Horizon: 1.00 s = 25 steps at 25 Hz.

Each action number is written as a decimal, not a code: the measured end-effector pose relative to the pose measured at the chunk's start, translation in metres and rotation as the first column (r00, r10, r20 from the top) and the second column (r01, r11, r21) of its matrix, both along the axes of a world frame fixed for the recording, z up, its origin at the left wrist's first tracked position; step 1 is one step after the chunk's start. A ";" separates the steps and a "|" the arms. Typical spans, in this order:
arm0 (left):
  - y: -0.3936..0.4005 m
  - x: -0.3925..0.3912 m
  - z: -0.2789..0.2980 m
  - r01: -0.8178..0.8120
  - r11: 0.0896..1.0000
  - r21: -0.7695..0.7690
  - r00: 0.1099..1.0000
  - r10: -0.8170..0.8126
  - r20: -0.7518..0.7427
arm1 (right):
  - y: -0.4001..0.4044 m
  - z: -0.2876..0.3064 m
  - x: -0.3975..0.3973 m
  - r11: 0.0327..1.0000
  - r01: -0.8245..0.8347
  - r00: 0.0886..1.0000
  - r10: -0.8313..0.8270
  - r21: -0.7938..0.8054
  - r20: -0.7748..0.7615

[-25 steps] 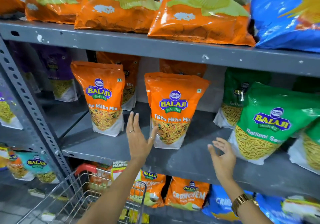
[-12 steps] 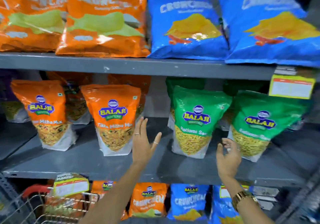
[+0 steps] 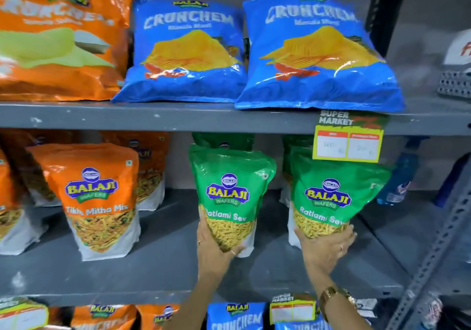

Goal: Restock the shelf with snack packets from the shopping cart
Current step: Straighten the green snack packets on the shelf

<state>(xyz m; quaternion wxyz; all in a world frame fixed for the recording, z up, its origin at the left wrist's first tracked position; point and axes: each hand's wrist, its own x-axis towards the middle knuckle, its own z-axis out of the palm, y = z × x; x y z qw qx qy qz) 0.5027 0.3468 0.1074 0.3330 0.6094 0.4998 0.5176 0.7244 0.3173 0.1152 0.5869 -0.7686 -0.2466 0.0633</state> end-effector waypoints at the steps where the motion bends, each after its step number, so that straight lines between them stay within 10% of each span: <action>1: -0.001 0.002 -0.011 -0.051 0.999 -0.007 0.998 0.051 -0.026 | -0.003 -0.011 0.001 1.000 -0.016 1.000 0.016 0.002 0.023; 11: -0.012 0.010 -0.008 -0.271 0.962 -0.024 0.952 0.265 -0.154 | -0.011 -0.018 0.016 0.961 -0.261 0.950 0.240 0.088 0.199; 25: -0.021 0.008 -0.013 -0.341 0.938 -0.055 0.914 0.318 -0.251 | -0.023 -0.026 0.008 0.986 -0.159 0.943 0.139 0.040 0.302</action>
